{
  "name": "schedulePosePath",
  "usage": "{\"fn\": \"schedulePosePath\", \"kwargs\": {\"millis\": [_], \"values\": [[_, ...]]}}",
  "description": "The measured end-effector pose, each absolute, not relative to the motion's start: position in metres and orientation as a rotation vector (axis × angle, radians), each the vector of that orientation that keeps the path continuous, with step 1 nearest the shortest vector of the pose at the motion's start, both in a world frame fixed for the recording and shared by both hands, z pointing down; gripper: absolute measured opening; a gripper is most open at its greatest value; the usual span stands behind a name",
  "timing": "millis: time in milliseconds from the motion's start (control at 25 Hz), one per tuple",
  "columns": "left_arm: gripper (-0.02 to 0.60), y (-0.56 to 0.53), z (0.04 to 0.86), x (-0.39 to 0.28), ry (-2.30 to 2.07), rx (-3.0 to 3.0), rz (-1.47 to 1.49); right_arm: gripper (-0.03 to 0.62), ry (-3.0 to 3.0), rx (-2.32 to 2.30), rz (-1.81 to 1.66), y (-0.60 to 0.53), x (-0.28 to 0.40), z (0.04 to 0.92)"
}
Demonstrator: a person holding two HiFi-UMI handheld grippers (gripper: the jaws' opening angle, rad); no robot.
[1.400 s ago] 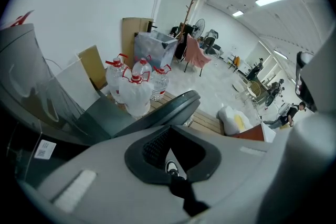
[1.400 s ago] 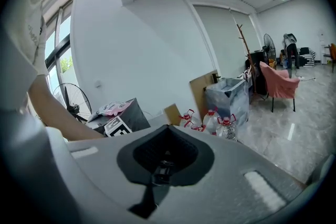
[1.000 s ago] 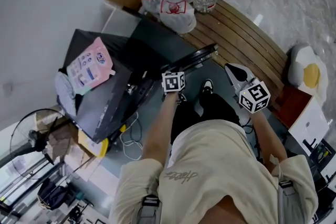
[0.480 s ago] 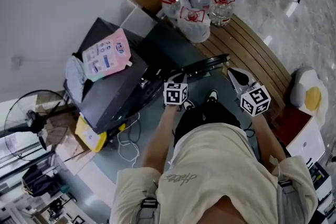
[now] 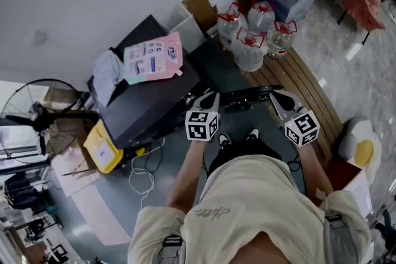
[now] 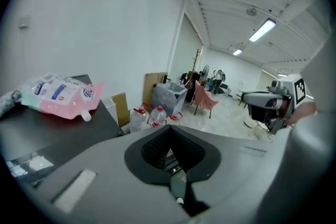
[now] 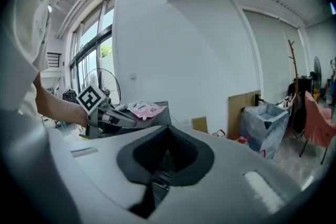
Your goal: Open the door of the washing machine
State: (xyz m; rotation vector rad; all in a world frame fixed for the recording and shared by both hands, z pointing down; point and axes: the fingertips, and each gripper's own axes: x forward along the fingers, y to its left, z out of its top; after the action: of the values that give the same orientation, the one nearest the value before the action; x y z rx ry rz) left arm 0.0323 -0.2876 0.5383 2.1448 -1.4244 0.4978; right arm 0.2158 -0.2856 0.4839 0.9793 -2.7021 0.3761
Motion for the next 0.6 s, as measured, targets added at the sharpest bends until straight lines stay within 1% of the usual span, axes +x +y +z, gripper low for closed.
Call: {"fn": "schedulePosePath", "kwargs": {"millis": [320, 600], "values": [[0.018, -0.286, 0.439, -0.022, -1.623, 2.209, 0.289, 0.002, -2.829, 0.775, 0.218, -0.283, 0.146, 0.424], [0.018, -0.275, 0.394, -0.049, -1.720, 2.250, 0.289, 0.002, -2.919, 0.641, 0.080, -0.281, 0.104, 0.376]]}}
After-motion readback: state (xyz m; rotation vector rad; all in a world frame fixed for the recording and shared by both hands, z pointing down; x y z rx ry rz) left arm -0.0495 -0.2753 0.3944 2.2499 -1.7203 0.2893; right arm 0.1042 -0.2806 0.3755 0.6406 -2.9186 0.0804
